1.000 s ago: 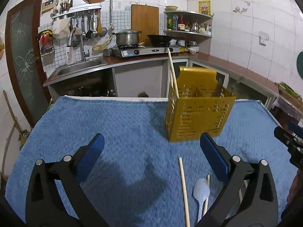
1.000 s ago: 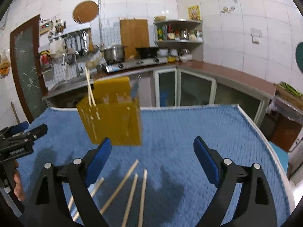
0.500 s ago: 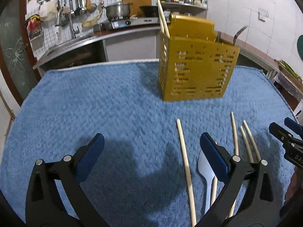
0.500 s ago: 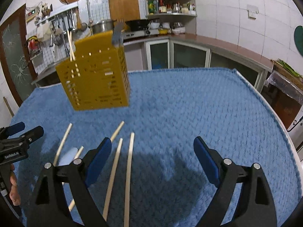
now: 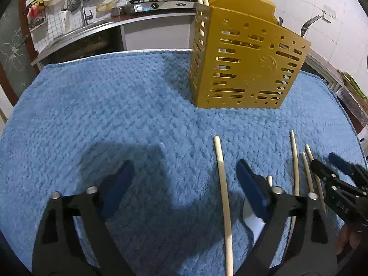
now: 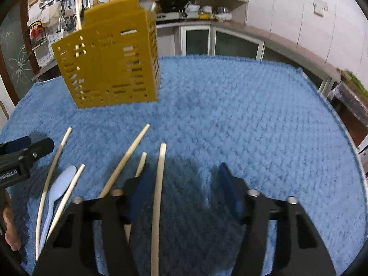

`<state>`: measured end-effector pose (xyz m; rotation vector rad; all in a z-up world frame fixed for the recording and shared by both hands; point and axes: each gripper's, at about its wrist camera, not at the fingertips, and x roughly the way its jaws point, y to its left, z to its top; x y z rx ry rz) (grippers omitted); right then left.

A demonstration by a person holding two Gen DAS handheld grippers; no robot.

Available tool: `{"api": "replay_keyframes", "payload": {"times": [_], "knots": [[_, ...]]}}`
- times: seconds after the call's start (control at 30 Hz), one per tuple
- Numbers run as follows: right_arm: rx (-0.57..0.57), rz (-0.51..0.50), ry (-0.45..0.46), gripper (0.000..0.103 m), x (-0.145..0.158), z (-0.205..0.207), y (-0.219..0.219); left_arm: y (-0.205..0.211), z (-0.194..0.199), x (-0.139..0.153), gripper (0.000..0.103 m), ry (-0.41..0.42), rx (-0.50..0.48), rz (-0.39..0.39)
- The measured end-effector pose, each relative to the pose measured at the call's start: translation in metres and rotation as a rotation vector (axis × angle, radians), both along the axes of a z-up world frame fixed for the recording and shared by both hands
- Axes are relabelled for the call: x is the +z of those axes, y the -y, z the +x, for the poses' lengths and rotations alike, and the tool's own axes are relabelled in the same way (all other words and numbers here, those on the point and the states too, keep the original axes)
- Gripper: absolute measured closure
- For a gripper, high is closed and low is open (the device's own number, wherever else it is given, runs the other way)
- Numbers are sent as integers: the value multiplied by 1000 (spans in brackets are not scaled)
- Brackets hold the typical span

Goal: Organize utensils
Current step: 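Grasp a wooden chopstick with the left tool while the right tool grasps another chopstick, then lift the chopstick with the left tool while the right tool lifts its chopstick toward the holder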

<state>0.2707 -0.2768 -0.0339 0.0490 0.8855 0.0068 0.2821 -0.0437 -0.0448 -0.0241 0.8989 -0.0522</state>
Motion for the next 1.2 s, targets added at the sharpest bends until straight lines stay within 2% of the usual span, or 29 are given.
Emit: {"api": "replay_keyframes", "payload": {"times": [0.27, 0.37, 0.53, 0.6, 0.87, 0.97, 1.07, 1.2], "knots": [[4, 18, -27, 82, 0, 12, 0, 16, 11, -8, 61, -41, -72, -6], [3, 4, -38, 86, 1, 16, -3, 24, 12, -11, 65, -41, -83, 25], [-20, 23, -61, 87, 2, 24, 0, 31, 19, -11, 76, -53, -95, 33], [-25, 17, -65, 88, 2, 28, 0, 34, 24, -11, 85, -58, -103, 30], [-30, 32, -68, 96, 1, 37, 3, 37, 31, -9, 95, -65, -102, 29], [-42, 50, -84, 97, 2, 43, 5, 37, 34, -7, 97, -73, -101, 26], [-52, 76, -92, 97, 3, 45, 8, 34, 33, -2, 99, -76, -113, -17], [-61, 110, -72, 97, 7, 40, 16, 32, 26, 10, 99, -39, -125, -10]]}}
